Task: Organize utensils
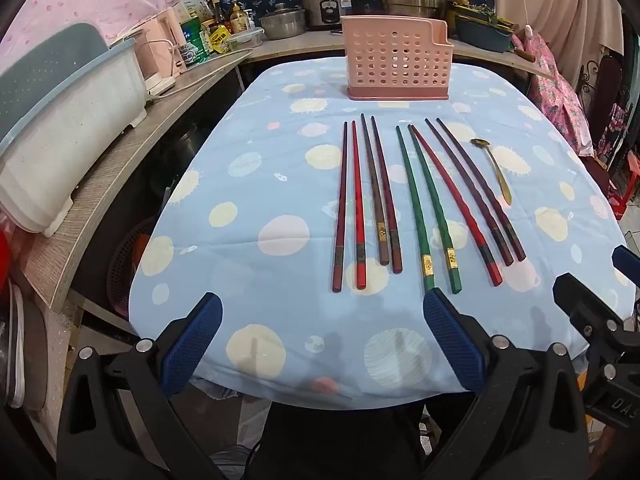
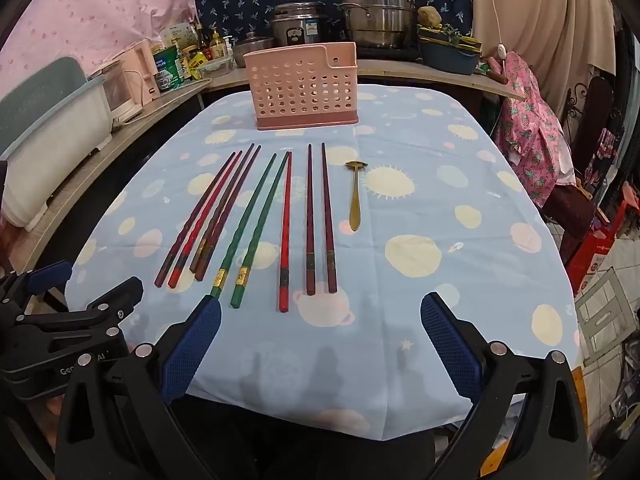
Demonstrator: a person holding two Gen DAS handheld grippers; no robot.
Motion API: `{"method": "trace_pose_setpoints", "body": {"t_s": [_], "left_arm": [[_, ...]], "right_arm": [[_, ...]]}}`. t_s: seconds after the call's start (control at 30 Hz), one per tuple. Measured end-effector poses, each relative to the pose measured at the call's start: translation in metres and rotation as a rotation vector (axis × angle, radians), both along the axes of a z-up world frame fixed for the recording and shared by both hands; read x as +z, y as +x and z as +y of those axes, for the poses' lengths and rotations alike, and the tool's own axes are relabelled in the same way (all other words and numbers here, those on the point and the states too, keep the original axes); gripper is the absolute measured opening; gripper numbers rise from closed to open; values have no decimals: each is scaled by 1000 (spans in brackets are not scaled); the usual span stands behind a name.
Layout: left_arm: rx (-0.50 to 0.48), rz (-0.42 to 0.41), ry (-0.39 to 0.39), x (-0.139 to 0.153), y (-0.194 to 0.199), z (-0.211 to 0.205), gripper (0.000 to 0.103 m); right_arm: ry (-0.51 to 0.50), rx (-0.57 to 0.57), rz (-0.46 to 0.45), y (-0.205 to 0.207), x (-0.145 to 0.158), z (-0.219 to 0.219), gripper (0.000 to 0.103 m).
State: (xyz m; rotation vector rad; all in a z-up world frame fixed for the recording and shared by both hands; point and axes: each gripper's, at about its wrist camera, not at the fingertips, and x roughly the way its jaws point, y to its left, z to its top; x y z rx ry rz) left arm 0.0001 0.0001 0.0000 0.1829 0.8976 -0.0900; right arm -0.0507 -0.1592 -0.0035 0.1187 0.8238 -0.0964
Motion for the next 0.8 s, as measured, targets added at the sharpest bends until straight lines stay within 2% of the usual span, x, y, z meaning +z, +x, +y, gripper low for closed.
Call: {"method": "trace_pose_setpoints", "body": {"t_s": [0.8], "left_arm": [[17, 7, -15, -1, 0, 4, 96]], "right_arm": [[2, 2, 2, 0, -5, 0, 96]]}}
